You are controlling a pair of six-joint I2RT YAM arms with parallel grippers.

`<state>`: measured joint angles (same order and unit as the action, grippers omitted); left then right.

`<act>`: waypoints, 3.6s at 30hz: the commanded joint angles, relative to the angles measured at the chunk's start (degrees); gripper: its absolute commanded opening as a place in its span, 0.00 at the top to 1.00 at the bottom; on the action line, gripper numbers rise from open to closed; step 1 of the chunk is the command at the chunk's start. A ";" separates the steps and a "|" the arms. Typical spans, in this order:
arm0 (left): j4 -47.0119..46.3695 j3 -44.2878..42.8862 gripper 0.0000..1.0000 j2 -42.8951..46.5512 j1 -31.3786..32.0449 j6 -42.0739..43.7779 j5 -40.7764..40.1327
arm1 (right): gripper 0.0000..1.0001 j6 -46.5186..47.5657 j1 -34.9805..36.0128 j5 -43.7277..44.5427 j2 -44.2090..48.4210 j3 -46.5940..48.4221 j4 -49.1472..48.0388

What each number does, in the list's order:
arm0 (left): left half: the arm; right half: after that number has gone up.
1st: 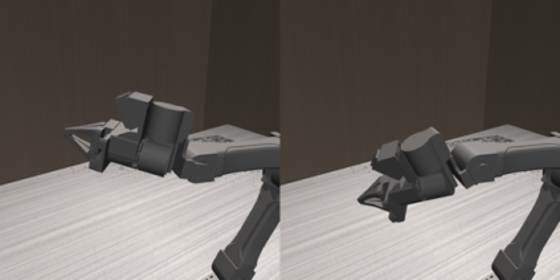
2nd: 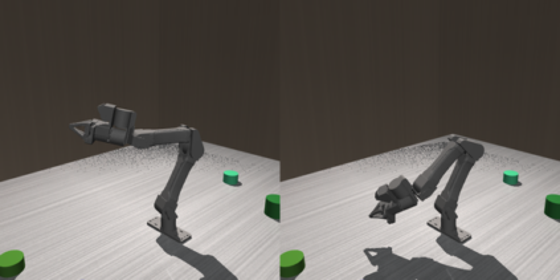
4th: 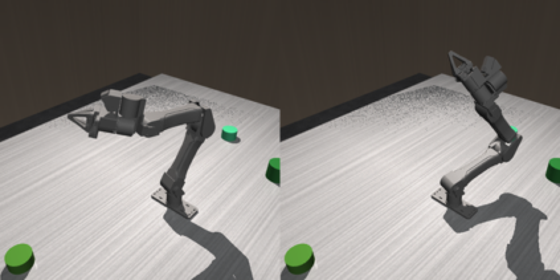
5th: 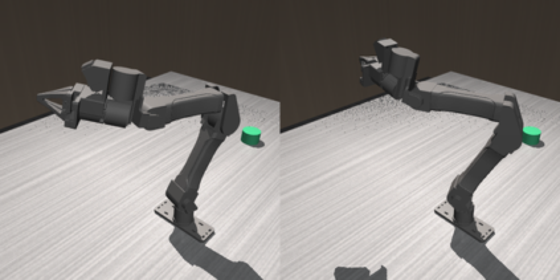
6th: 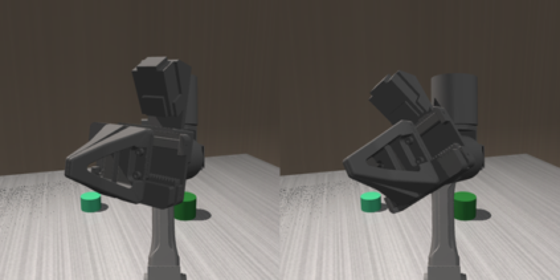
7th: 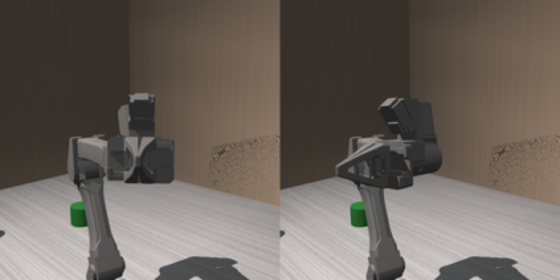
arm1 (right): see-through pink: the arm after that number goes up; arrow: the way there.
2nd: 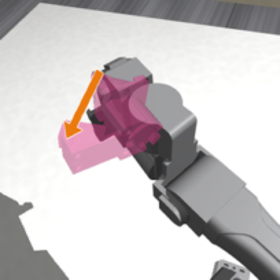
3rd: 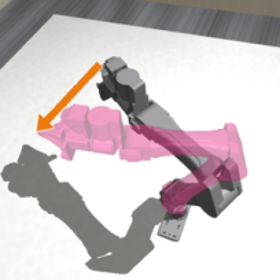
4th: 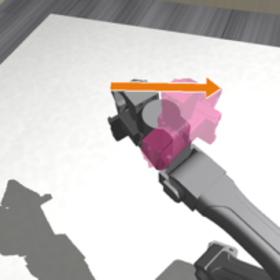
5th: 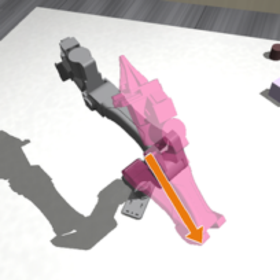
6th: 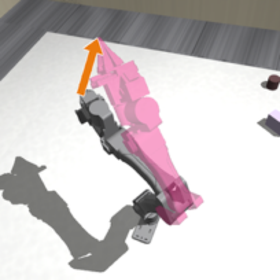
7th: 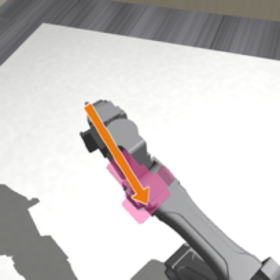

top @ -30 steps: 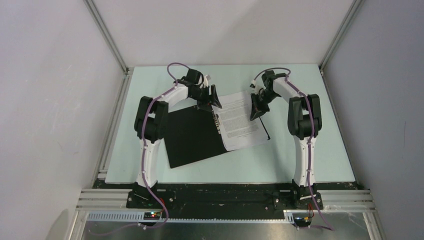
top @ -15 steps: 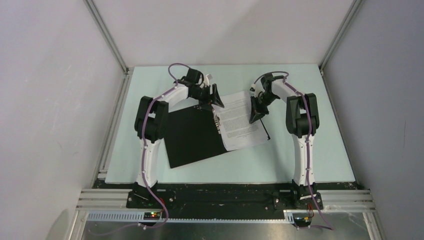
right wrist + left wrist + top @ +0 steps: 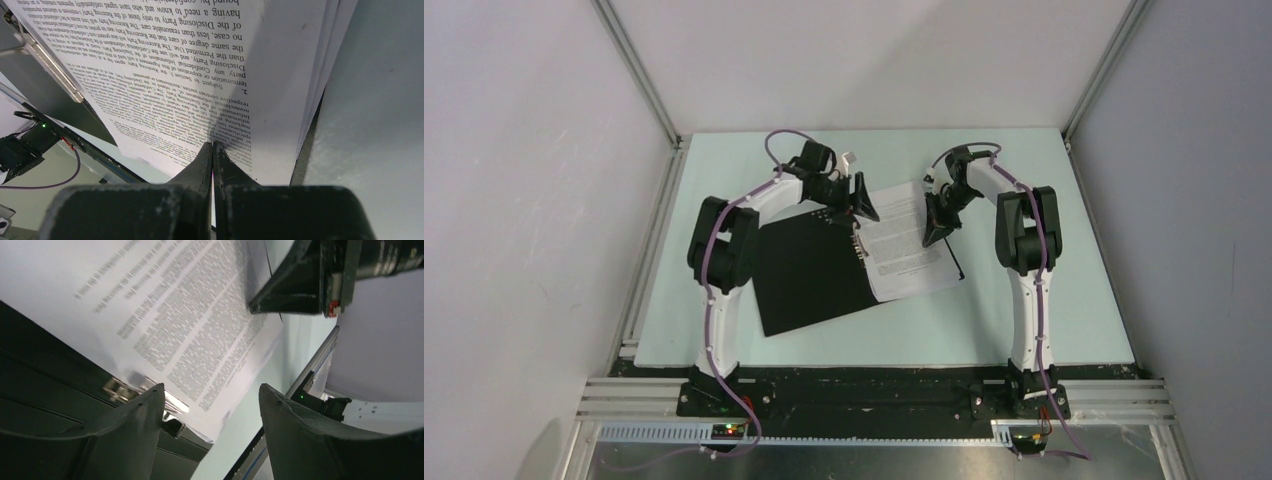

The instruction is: Put the files into the folder

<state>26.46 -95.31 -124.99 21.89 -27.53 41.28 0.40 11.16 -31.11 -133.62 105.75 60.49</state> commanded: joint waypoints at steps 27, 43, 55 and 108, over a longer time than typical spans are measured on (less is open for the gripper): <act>6.07 8.02 0.31 16.53 -3.45 -15.51 -26.81 | 0.49 -8.43 4.51 -11.52 15.24 3.88 0.75; 6.06 6.56 0.56 6.03 0.45 -21.74 -23.99 | 0.64 -16.31 12.22 -20.46 3.78 8.33 -4.39; 6.00 6.35 0.62 2.43 1.57 -23.67 -22.81 | 0.66 -18.69 14.31 -20.31 -0.54 9.46 -6.40; 5.53 8.91 0.76 0.79 1.69 -27.26 -23.08 | 0.74 -17.52 15.20 -21.34 -3.15 6.29 -5.14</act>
<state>31.70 -87.33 -122.91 23.66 -54.04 18.83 -18.26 25.78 -50.68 -137.36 112.68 53.54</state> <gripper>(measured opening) 0.240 0.266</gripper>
